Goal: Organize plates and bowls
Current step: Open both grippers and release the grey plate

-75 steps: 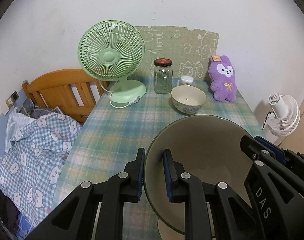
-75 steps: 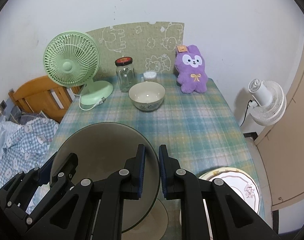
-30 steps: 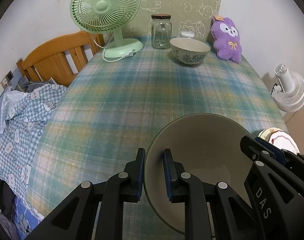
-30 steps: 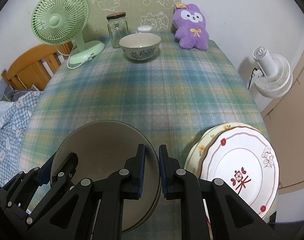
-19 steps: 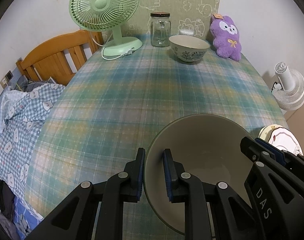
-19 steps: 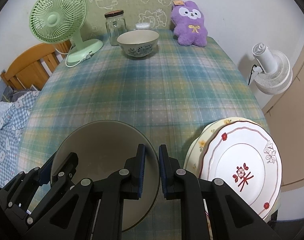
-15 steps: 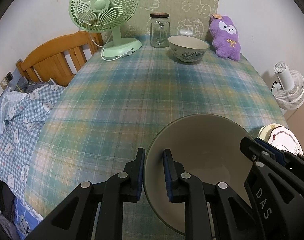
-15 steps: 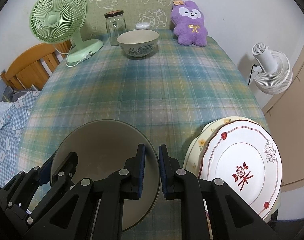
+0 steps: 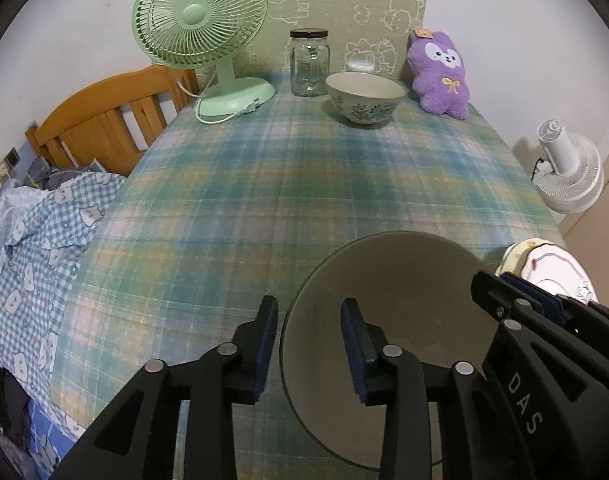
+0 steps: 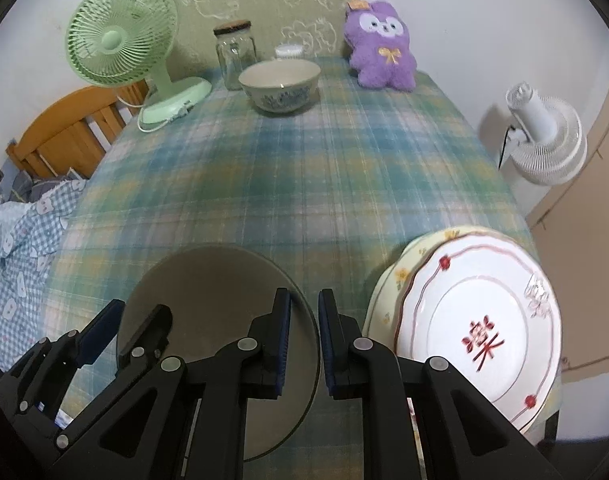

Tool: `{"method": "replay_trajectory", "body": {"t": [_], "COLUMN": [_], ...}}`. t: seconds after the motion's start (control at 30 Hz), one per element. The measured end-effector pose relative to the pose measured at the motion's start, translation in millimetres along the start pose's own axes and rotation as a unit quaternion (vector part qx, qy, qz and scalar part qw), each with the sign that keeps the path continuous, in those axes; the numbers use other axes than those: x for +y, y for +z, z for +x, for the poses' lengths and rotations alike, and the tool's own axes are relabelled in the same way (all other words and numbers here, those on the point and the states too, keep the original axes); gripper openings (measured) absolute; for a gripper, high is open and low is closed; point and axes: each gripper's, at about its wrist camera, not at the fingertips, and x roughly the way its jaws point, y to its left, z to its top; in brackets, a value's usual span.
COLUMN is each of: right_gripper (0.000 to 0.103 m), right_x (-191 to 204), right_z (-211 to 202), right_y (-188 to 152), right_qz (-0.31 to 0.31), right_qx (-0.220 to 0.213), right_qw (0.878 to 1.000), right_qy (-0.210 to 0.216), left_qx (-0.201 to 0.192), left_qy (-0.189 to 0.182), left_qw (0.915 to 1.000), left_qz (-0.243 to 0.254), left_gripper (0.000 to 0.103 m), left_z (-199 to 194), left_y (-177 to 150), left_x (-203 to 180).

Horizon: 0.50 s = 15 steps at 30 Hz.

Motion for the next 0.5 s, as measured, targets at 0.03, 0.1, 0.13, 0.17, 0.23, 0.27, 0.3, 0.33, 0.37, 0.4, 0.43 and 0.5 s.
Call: {"method": "replay_trajectory", "body": {"t": [0.03,0.1,0.13,0.17,0.23,0.27,0.3,0.33,0.37,0.4,0.43,0.5], "right_gripper": [0.018,0.018,0.018,0.018,0.018,0.018,0.018,0.018,0.018,0.018,0.018,0.018], "right_x": [0.1,-0.4,-0.5,-0.6,-1.3,-1.6,-2.0,-2.5,-3.2,-3.6,-4.0,-5.1], "right_z": [-2.4,-10.7,-13.8,-18.2,-27.4,-31.3,-36.1,-40.6,-44.5,-48.4,-53.8,-61.6], "right_y": [1.0,3.6,4.6,6.1,8.6,10.0,11.4,12.9,14.4,15.9,18.4,22.3], "right_qz": [-0.002,-0.004,-0.005,-0.004,-0.004,-0.004,-0.005,-0.005,-0.006,-0.008,-0.01,-0.013], "right_qx": [-0.003,-0.011,-0.014,-0.018,-0.027,-0.031,-0.036,-0.04,-0.044,-0.047,-0.051,-0.059], "right_qw": [1.0,1.0,1.0,1.0,1.0,0.999,0.999,0.999,0.999,0.999,0.999,0.998], "right_qy": [0.001,0.004,0.005,0.006,0.01,0.01,0.01,0.01,0.011,0.013,0.014,0.016], "left_qx": [-0.003,-0.012,-0.015,-0.019,-0.029,-0.034,-0.038,-0.042,-0.047,-0.05,-0.054,-0.061], "left_qy": [0.001,0.004,0.005,0.007,0.01,0.012,0.013,0.014,0.014,0.015,0.016,0.015], "left_qw": [1.0,0.9999,0.9999,0.9998,0.9995,0.9994,0.9992,0.999,0.9988,0.9986,0.9984,0.998], "left_qz": [0.0,0.0,-0.001,-0.002,-0.001,0.0,0.001,0.001,0.002,0.002,0.0,-0.006], "left_gripper": [0.037,0.041,0.042,0.045,0.049,0.051,0.052,0.052,0.053,0.054,0.054,0.057], "left_z": [-2.3,-9.3,-12.4,-16.7,-25.1,-29.3,-33.1,-37.6,-41.5,-45.1,-49.7,-58.6], "left_y": [0.5,3.2,4.6,6.3,8.8,10.0,11.1,13.0,14.9,16.6,18.3,21.8], "left_x": [0.1,0.7,1.5,1.7,1.5,1.3,1.0,0.3,-0.3,-0.9,-0.9,-0.4]}}
